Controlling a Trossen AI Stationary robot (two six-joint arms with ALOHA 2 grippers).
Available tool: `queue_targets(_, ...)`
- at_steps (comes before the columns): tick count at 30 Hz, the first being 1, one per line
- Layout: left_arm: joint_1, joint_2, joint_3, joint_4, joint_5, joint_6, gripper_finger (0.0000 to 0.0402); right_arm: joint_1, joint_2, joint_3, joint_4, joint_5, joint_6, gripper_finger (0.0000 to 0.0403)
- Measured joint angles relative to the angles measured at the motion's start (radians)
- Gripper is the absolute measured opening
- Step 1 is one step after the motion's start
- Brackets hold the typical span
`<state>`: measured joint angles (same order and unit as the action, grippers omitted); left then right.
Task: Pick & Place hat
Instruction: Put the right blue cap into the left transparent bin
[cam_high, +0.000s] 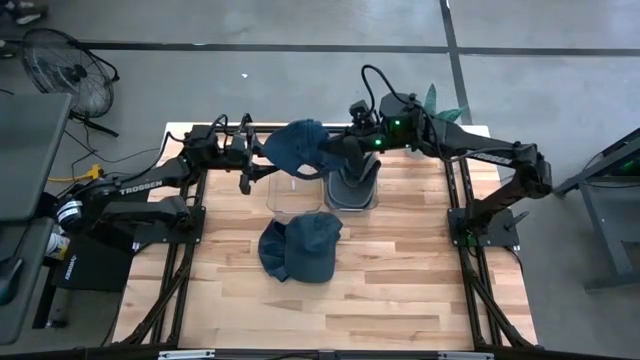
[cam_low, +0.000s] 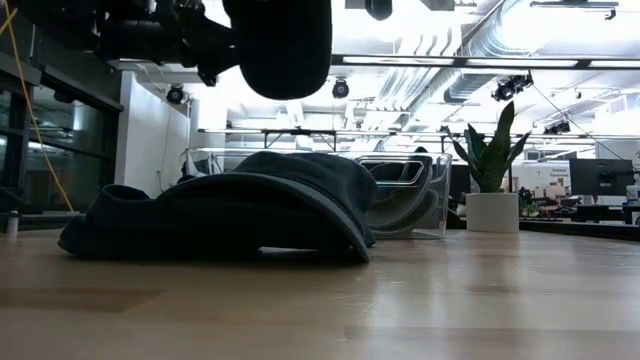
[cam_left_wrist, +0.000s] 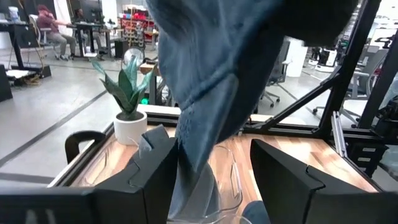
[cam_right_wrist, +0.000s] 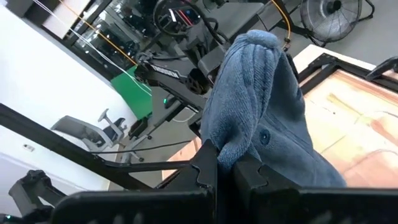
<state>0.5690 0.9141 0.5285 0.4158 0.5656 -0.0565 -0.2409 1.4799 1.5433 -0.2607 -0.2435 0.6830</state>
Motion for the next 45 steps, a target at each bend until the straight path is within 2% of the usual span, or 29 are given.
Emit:
queue_targets(3, 0.000, 0.001, 0.000, 0.000, 0.000, 0.000, 0.0185, -0.001, 0.008, 0.000, -0.003, -0.001, 0.000, 0.0005)
queue_targets(5, 0.000, 0.001, 0.000, 0.000, -0.001, 0.000, 0.0161, -0.001, 0.008, 0.000, -0.004, -0.002, 0.001, 0.0005)
queue_targets(8, 0.000, 0.001, 0.000, -0.002, -0.009, 0.000, 0.0105, -0.002, 0.008, 0.000, -0.003, -0.001, 0.000, 0.0005)
queue_targets(11, 0.000, 0.000, 0.000, -0.010, -0.017, -0.002, 0.0028, -0.004, 0.008, 0.000, -0.003, 0.000, 0.000, 0.0005)
queue_targets(12, 0.000, 0.000, 0.000, -0.011, -0.017, -0.014, 0.0016, -0.004, 0.008, 0.000, -0.004, 0.000, 0.000, 0.0005)
queue_targets(19, 0.000, 0.000, 0.000, -0.044, -0.023, -0.068, 0.0008, -0.005, 0.008, 0.000, -0.007, 0.032, -0.002, 0.0017)
queue_targets(30, 0.000, -0.004, 0.000, -0.087, -0.026, -0.122, 0.0005, -0.022, 0.006, 0.000, -0.004, 0.105, -0.064, 0.0125)
queue_targets(36, 0.000, -0.008, 0.000, -0.102, -0.081, -0.136, 0.0005, -0.047, 0.002, 0.000, -0.004, 0.110, -0.079, 0.0172)
queue_targets(45, 0.000, -0.055, 0.000, -0.193, -0.212, -0.151, 0.0005, -0.080, -0.061, 0.000, -0.004, 0.082, -0.082, 0.0179)
